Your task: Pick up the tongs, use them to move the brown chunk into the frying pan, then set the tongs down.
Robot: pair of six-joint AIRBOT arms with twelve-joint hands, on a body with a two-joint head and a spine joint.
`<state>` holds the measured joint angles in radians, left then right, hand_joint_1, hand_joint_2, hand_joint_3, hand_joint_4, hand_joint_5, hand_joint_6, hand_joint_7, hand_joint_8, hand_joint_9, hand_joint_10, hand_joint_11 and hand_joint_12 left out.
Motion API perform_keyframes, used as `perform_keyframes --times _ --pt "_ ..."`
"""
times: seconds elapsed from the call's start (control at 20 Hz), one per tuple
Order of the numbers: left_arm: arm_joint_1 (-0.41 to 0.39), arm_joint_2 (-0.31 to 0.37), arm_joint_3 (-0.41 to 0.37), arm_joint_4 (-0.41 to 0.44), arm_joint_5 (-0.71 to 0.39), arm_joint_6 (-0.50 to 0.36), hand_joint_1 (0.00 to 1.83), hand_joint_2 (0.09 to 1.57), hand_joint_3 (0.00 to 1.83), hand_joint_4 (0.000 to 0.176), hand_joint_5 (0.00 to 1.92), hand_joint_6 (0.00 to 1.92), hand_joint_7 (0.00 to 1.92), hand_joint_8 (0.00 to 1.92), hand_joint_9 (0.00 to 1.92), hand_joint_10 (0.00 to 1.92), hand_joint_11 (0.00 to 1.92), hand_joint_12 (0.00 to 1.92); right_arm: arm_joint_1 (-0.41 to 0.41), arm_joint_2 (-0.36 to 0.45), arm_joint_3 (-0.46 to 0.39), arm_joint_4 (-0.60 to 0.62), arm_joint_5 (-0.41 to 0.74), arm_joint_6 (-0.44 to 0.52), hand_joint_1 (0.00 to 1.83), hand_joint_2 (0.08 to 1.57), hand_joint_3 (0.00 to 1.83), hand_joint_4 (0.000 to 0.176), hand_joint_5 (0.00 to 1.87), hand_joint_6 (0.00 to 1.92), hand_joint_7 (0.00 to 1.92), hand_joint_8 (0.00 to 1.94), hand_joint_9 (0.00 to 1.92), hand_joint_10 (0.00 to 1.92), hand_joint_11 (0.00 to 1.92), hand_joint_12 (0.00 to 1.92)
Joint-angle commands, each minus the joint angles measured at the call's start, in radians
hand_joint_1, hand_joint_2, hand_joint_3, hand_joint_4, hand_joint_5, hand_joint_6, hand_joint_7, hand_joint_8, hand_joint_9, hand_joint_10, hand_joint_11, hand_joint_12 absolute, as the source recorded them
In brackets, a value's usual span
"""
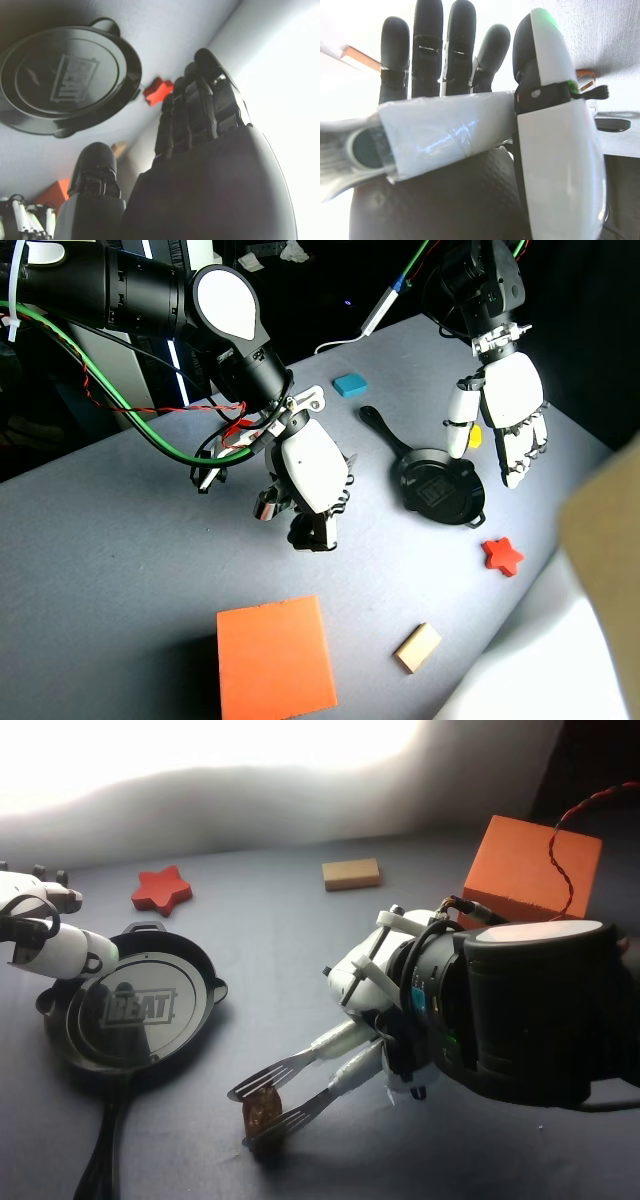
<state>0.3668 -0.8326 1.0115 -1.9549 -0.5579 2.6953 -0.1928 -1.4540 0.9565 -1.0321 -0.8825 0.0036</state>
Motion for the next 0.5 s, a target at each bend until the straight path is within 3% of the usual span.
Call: perform_keyframes --times 0.0,0.4,0.45 --pt "-0.002 0.010 0.002 0.043 -0.012 0.003 0.01 1.35 0.00 0.000 0.11 0.01 0.19 0.00 0.23 0.01 0.00 0.87 0.010 0.006 -0.001 -0.064 0.012 -0.006 1.10 1.21 0.01 0.000 0.82 1.23 1.29 0.02 1.26 0.07 0.71 1.17" --pt "-0.002 0.011 0.001 0.043 -0.012 0.003 0.06 1.33 0.00 0.000 0.12 0.01 0.20 0.00 0.24 0.01 0.00 0.90 0.053 0.015 -0.001 -0.064 0.014 -0.010 1.14 1.16 0.00 0.000 0.92 1.07 1.36 0.01 1.35 0.05 0.81 1.11" --pt "-0.002 0.011 0.001 0.043 -0.012 0.003 0.01 1.33 0.00 0.000 0.11 0.00 0.20 0.00 0.24 0.01 0.00 0.90 0.058 0.016 -0.001 -0.064 0.014 -0.010 1.23 1.09 0.00 0.000 0.98 1.00 1.27 0.44 1.37 0.03 0.81 1.12"
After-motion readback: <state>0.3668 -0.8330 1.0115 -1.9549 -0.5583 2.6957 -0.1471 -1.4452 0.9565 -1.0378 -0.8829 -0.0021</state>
